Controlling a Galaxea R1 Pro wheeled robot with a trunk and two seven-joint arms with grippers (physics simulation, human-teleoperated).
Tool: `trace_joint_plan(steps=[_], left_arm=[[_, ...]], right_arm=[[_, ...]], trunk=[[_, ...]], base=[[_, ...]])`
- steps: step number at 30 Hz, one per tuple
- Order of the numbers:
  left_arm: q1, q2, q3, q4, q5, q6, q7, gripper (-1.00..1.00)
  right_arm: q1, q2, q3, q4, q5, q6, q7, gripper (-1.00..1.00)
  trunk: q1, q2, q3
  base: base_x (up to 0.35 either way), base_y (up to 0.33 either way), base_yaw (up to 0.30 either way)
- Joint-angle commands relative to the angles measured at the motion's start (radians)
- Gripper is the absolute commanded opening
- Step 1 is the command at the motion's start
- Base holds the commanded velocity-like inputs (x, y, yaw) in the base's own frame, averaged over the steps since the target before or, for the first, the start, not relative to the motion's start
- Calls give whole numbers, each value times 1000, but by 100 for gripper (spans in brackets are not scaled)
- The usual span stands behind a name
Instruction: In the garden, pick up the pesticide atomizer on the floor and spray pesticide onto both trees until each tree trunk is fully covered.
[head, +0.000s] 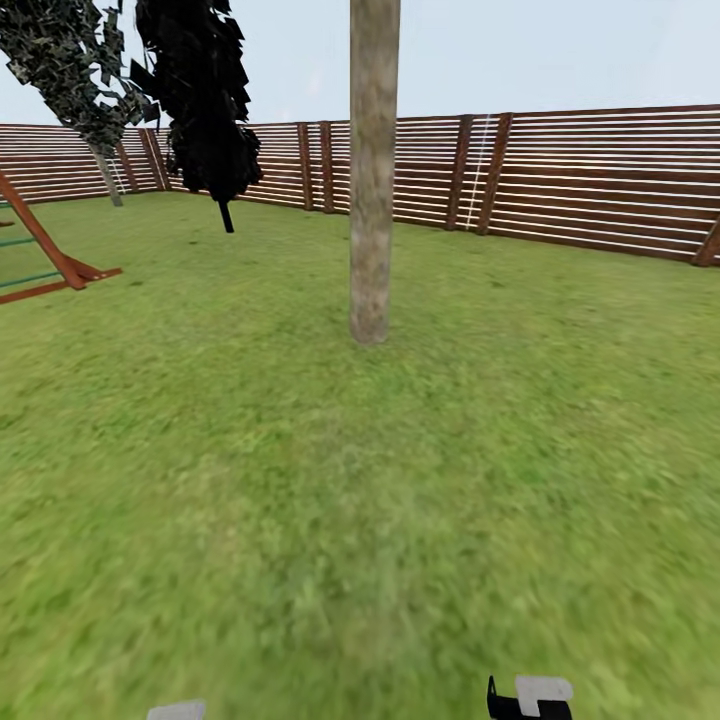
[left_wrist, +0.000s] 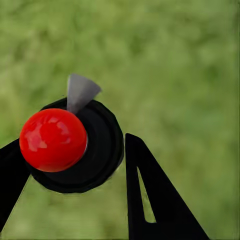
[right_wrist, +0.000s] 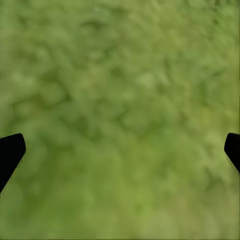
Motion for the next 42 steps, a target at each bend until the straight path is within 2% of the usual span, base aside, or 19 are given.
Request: trace_joint_plan(steps=[1, 42], left_arm=[[-1, 0, -5, 0, 10, -3, 0, -100], [-1, 0, -5, 0, 10, -3, 0, -100]], right_arm=[[-1, 0, -1, 1, 10, 0, -8, 100], [0, 0, 0, 1, 10, 0, -8, 100]], trunk=[[0, 0, -1], [0, 0, -1]], base=[[339, 0, 0], [339, 0, 0]])
